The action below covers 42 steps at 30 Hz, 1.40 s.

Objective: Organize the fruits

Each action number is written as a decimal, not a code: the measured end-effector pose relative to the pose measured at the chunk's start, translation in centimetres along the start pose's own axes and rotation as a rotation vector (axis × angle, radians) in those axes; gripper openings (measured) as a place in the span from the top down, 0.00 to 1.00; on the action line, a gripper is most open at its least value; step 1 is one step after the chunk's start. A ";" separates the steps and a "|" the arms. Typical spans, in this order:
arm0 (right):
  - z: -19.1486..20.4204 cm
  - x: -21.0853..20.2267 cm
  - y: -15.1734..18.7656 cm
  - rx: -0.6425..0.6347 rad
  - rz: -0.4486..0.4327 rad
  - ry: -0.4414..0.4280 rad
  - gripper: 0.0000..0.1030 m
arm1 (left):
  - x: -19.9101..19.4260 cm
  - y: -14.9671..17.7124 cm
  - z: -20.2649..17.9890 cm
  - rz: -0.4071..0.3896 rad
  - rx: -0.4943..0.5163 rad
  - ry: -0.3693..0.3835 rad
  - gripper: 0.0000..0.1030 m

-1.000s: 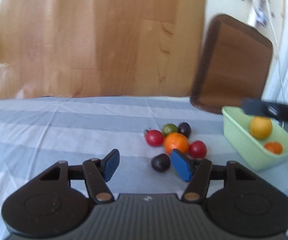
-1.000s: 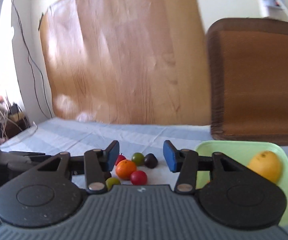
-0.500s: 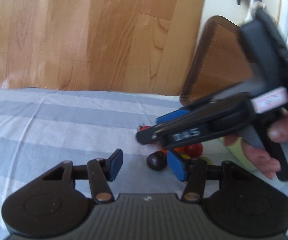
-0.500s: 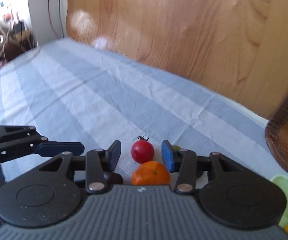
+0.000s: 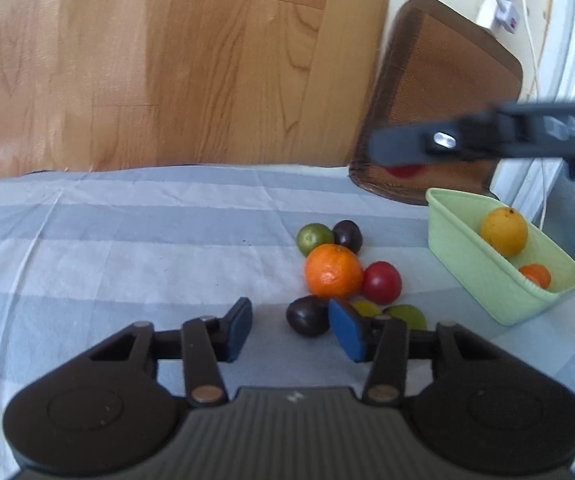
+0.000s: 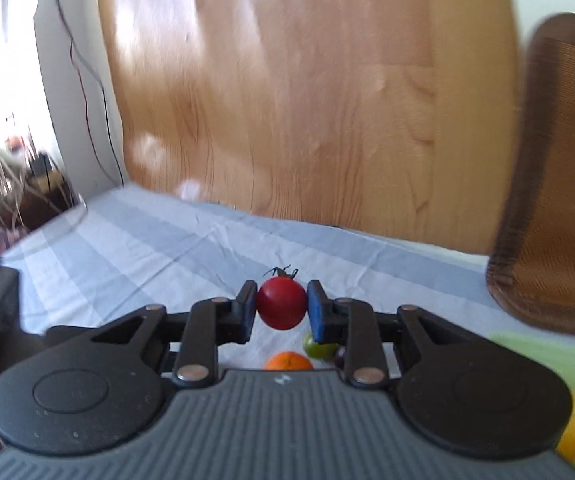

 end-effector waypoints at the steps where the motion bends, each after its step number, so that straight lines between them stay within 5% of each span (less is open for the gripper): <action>1: -0.1 -0.7 0.9 0.018 -0.008 0.001 0.71 | 0.1 0.1 -0.1 0.001 0.002 0.013 0.67; 3: -0.4 -1.5 2.9 0.053 -0.009 0.009 0.71 | 0.1 0.2 -0.7 0.001 0.017 0.036 0.77; 8: -0.8 -2.5 7.5 0.170 0.002 0.021 0.71 | -0.5 0.5 -1.6 -0.021 0.069 0.006 0.78; 15: -0.6 -6.1 7.6 0.149 -0.081 0.081 0.71 | -3.5 0.4 -1.7 -0.081 -0.013 0.014 0.78; 22: -3.7 -9.3 7.3 0.138 -0.174 0.157 0.71 | -5.6 -2.2 -5.5 -0.100 -0.095 0.151 0.78; 33: -12.2 -11.5 8.4 0.184 -0.190 0.319 0.71 | 2.2 -7.6 -17.2 -0.031 0.058 0.196 0.78; 42: -13.3 -8.9 9.1 0.145 -0.120 0.326 0.70 | 8.2 -7.2 -19.6 0.067 0.098 0.148 0.77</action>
Point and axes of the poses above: each gripper's, at about its wrist camera, not at the fingertips, and x roughly the way its jaws point, z to its left, y to its underside, the point moved 10 cm from there along x, roughly the way its jaws point, and after that the axes turned 4 degrees about -y, right-handed, at the moved point
